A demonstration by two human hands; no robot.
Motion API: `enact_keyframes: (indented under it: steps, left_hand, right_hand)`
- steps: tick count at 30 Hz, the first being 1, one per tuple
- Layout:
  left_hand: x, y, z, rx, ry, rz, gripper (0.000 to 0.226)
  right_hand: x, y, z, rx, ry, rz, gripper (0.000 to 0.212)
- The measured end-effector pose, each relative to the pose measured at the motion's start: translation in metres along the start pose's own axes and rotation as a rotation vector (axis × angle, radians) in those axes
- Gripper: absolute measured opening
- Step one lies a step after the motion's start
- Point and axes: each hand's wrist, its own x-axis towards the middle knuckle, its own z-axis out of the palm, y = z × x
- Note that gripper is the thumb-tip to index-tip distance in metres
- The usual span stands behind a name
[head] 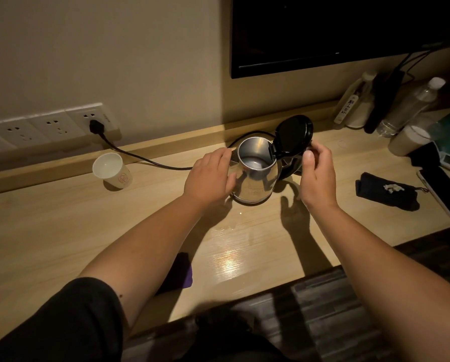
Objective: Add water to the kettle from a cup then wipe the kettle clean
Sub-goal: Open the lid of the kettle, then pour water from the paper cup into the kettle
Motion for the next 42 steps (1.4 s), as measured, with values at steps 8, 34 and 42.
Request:
enact_keyframes:
  steps: [8, 34, 42]
  left_hand:
    - [-0.029, -0.012, -0.013, 0.137, 0.011, -0.082, 0.056]
    - [-0.146, -0.163, -0.022, 0.187, 0.066, -0.593, 0.057]
    - [-0.136, -0.224, 0.012, 0.077, 0.145, -0.604, 0.064]
  right_hand:
    - [-0.037, 0.005, 0.015, -0.557, -0.195, -0.442, 0.018]
    - [-0.076, -0.092, 0.237, -0.749, -0.655, -0.863, 0.045]
    - [-0.072, -0.095, 0.295, -0.847, -0.657, -0.812, 0.045]
